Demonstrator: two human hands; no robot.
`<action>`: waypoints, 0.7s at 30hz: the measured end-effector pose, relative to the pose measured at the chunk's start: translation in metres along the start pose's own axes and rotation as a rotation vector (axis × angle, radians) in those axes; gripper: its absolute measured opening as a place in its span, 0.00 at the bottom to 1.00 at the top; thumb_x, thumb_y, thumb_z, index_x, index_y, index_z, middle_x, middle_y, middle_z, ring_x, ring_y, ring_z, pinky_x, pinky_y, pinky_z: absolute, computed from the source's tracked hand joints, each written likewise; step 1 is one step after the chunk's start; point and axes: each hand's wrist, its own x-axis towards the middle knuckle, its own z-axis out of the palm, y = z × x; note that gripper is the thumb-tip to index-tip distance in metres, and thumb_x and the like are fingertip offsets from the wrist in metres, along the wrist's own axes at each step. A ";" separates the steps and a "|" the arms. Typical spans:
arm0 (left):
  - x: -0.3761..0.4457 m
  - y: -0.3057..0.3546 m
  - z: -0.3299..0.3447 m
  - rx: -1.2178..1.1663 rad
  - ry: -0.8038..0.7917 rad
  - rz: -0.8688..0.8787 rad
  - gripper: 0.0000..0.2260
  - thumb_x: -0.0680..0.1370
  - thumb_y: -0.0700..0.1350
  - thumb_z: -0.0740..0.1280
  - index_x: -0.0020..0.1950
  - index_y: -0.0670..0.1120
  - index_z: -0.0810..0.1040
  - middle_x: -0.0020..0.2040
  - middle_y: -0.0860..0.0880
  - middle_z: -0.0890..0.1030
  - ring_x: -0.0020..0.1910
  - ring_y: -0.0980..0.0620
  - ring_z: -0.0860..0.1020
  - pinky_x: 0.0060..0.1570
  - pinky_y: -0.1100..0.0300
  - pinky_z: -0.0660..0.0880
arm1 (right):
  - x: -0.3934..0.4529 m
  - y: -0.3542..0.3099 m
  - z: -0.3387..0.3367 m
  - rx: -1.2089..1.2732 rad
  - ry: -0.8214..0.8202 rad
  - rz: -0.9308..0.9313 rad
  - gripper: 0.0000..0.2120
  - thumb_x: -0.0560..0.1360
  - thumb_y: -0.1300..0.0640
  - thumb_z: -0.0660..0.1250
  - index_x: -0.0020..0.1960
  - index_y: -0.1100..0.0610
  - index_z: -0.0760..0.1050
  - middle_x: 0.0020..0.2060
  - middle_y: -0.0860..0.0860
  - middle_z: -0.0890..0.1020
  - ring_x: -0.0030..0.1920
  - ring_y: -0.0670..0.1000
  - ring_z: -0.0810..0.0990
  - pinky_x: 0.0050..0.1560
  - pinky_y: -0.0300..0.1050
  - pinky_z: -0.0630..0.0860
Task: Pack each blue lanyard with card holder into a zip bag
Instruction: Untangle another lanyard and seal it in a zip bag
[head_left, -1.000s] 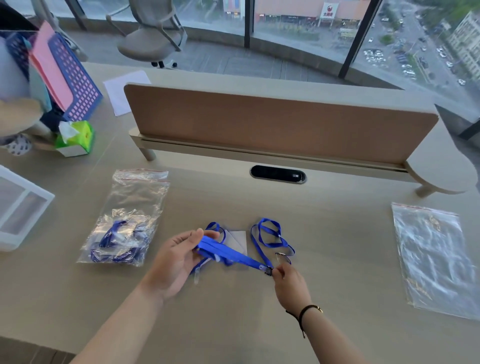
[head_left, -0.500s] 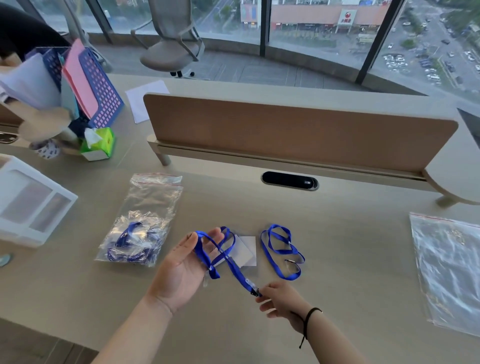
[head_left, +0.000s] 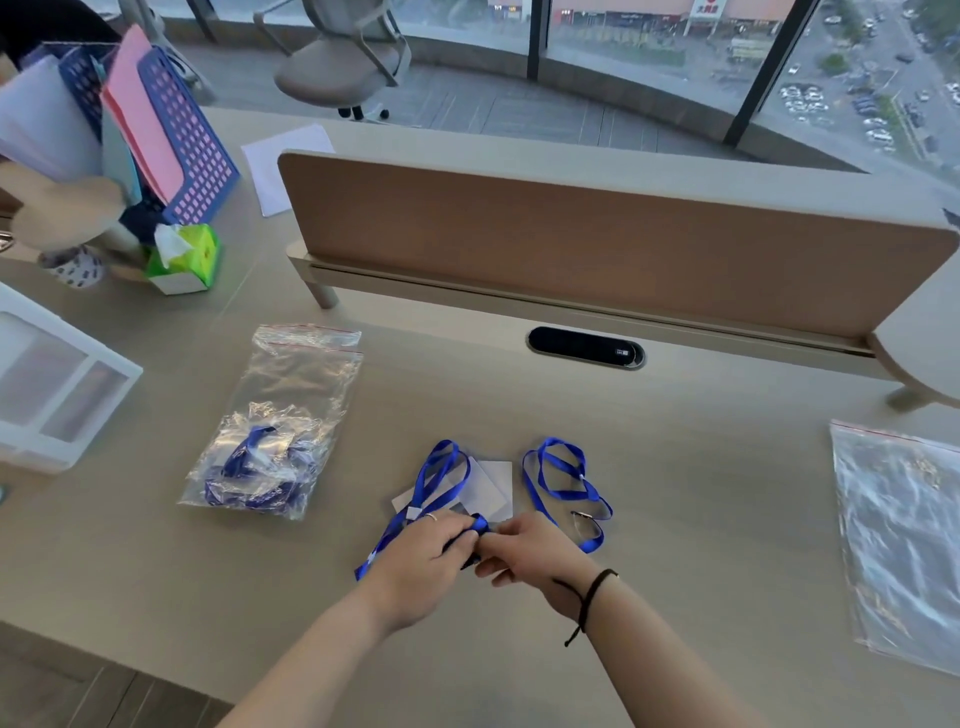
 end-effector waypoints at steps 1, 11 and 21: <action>0.000 0.001 -0.001 -0.022 -0.021 -0.014 0.10 0.81 0.45 0.60 0.41 0.44 0.74 0.35 0.51 0.73 0.37 0.56 0.69 0.42 0.54 0.70 | 0.002 -0.002 -0.001 0.027 -0.007 0.021 0.11 0.74 0.55 0.68 0.47 0.63 0.83 0.42 0.54 0.86 0.41 0.48 0.83 0.47 0.43 0.80; 0.005 -0.036 0.002 0.251 0.004 -0.121 0.01 0.82 0.48 0.58 0.51 0.54 0.68 0.38 0.54 0.76 0.36 0.53 0.73 0.37 0.59 0.71 | 0.029 -0.010 0.003 0.266 -0.057 0.211 0.10 0.75 0.54 0.70 0.46 0.61 0.82 0.41 0.56 0.86 0.42 0.52 0.83 0.44 0.46 0.79; 0.021 -0.057 -0.004 -0.537 0.128 -0.482 0.07 0.83 0.40 0.59 0.58 0.50 0.65 0.44 0.45 0.85 0.39 0.48 0.83 0.41 0.55 0.77 | 0.091 0.004 0.004 -0.765 0.572 0.114 0.29 0.66 0.40 0.72 0.61 0.53 0.71 0.59 0.50 0.72 0.52 0.52 0.79 0.40 0.46 0.74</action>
